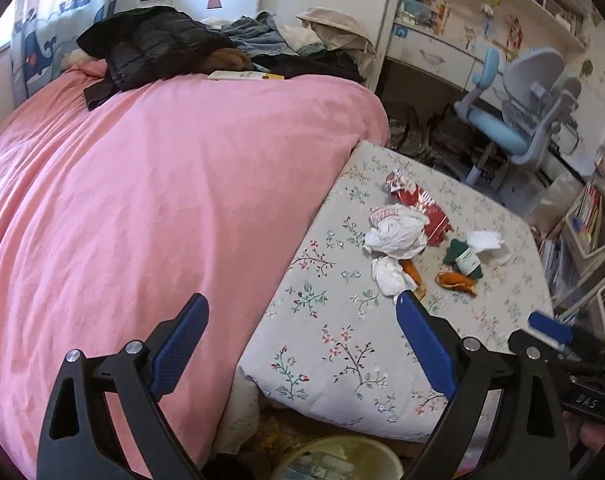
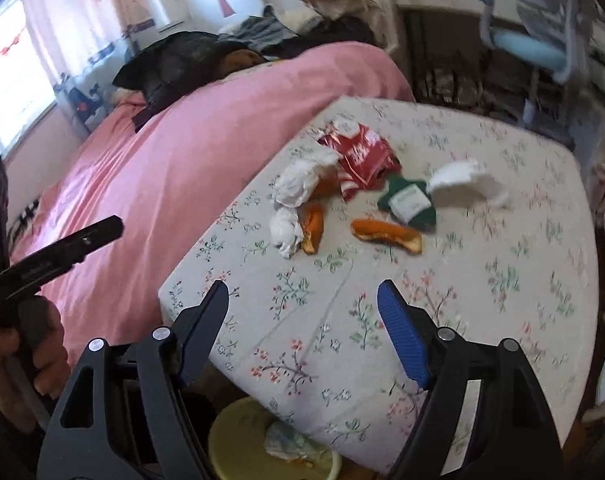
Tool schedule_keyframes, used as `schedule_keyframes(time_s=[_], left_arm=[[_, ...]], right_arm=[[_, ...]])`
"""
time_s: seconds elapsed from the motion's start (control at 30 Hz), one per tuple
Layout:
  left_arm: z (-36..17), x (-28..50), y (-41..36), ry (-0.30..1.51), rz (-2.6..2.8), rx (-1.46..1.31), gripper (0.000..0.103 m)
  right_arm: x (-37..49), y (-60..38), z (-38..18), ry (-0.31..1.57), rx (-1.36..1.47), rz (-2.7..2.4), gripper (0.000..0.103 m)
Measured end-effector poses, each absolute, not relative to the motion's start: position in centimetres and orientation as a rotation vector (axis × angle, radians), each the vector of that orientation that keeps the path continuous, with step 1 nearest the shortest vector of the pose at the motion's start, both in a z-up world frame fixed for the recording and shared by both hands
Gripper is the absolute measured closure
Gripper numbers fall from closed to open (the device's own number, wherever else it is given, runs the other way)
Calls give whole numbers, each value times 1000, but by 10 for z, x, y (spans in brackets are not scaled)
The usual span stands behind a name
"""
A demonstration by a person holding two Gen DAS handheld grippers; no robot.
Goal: Collect trash
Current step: 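Grasp another orange peel with the right gripper while the left grasps the white plastic bag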
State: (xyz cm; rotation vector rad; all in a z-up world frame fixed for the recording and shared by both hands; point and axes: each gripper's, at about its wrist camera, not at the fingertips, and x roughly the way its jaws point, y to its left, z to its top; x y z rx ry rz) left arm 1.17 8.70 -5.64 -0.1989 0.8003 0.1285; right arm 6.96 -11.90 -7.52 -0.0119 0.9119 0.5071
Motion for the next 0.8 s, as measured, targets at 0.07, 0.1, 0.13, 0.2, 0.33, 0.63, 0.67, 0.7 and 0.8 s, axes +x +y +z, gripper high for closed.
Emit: schedule_keyframes(time_s=[0.07, 0.1, 0.13, 0.2, 0.33, 0.63, 0.67, 0.7, 0.8], left_arm=[[-61, 18, 88, 820, 143, -168, 13], [-63, 22, 88, 833, 142, -155, 13], [-65, 26, 89, 844, 139, -146, 13], [-71, 32, 91, 865, 144, -136, 13], [-85, 43, 91, 938, 122, -136, 13], [-106, 74, 62, 1010, 58, -70, 13], [-108, 78, 59, 1015, 49, -68, 13], [-109, 80, 55, 1018, 44, -66, 13], [-113, 86, 46, 1030, 29, -48, 13]], right_arm=[[73, -114, -77, 914, -63, 516, 29], [75, -110, -77, 912, -105, 525, 29], [77, -107, -79, 909, -143, 535, 29], [84, -101, -86, 913, -244, 555, 29], [102, -103, -108, 959, -312, 568, 29], [134, -107, -118, 944, -314, 603, 29], [138, -106, -120, 949, -312, 609, 29], [140, -105, -122, 952, -315, 610, 29], [148, -102, -131, 963, -327, 618, 29]])
